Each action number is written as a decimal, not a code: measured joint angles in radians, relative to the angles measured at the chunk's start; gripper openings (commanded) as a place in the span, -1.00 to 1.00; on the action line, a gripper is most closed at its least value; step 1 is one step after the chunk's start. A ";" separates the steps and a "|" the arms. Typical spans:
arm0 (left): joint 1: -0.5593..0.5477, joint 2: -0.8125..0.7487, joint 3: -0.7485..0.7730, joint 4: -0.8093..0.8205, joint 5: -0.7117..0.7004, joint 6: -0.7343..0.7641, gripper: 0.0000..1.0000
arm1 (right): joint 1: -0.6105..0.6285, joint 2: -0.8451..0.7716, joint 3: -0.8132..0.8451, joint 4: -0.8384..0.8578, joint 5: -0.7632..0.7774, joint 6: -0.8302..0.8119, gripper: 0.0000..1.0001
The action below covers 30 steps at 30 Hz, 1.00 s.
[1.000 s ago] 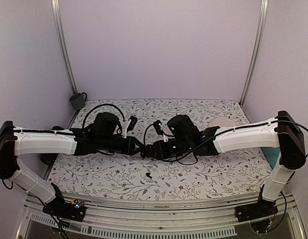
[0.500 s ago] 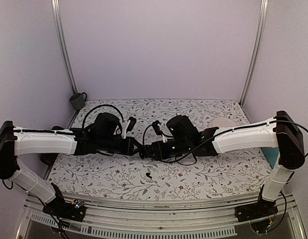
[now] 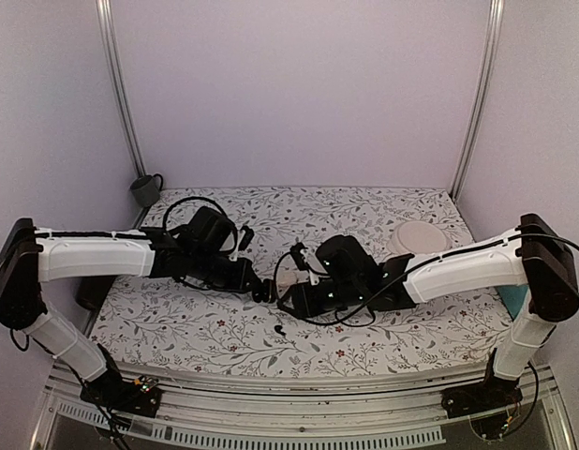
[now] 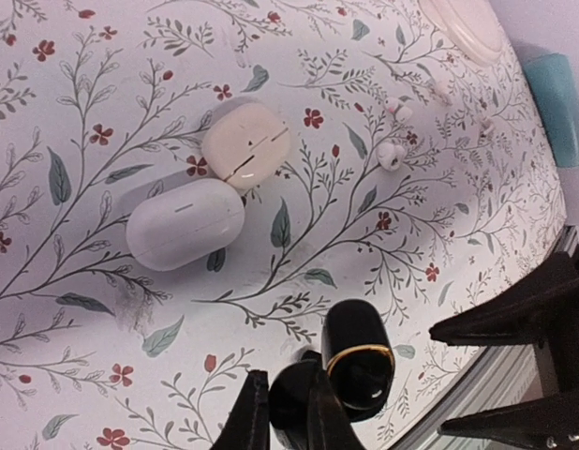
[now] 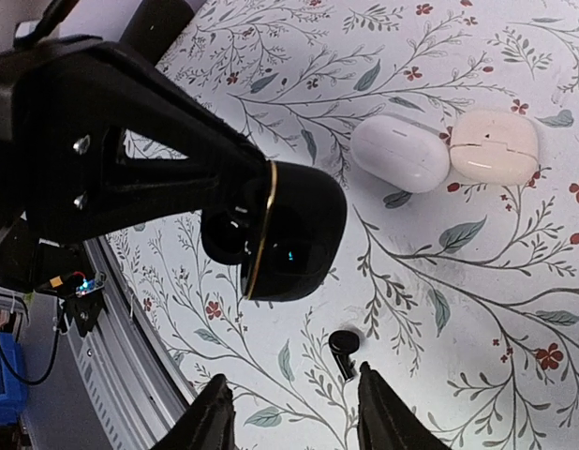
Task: Insert the wireless bluetooth earbuds into the charging case
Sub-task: Pass from the right arm to the left, then adjust the left earbud at the center of the board.
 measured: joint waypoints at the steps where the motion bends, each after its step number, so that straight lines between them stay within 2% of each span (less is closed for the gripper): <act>1: 0.004 0.000 0.005 -0.015 -0.001 0.002 -1.00 | 0.010 0.000 0.000 -0.002 0.008 0.001 -0.21; 5: 0.021 -0.003 0.014 -0.059 -0.002 0.014 -1.00 | 0.053 0.022 0.031 -0.043 0.044 -0.016 -0.33; 10: 0.069 -0.034 0.013 -0.110 -0.001 0.031 -1.00 | 0.095 0.143 0.188 -0.166 0.096 -0.023 -0.49; 15: 0.114 -0.084 -0.010 -0.123 0.004 0.045 -1.00 | 0.102 0.251 0.316 -0.316 0.143 0.032 -0.47; 23: 0.148 -0.109 -0.045 -0.123 0.031 0.068 -1.00 | 0.102 0.317 0.409 -0.492 0.208 0.140 -0.28; 30: 0.169 -0.113 -0.057 -0.112 0.058 0.089 -1.00 | 0.102 0.372 0.507 -0.573 0.230 0.172 -0.35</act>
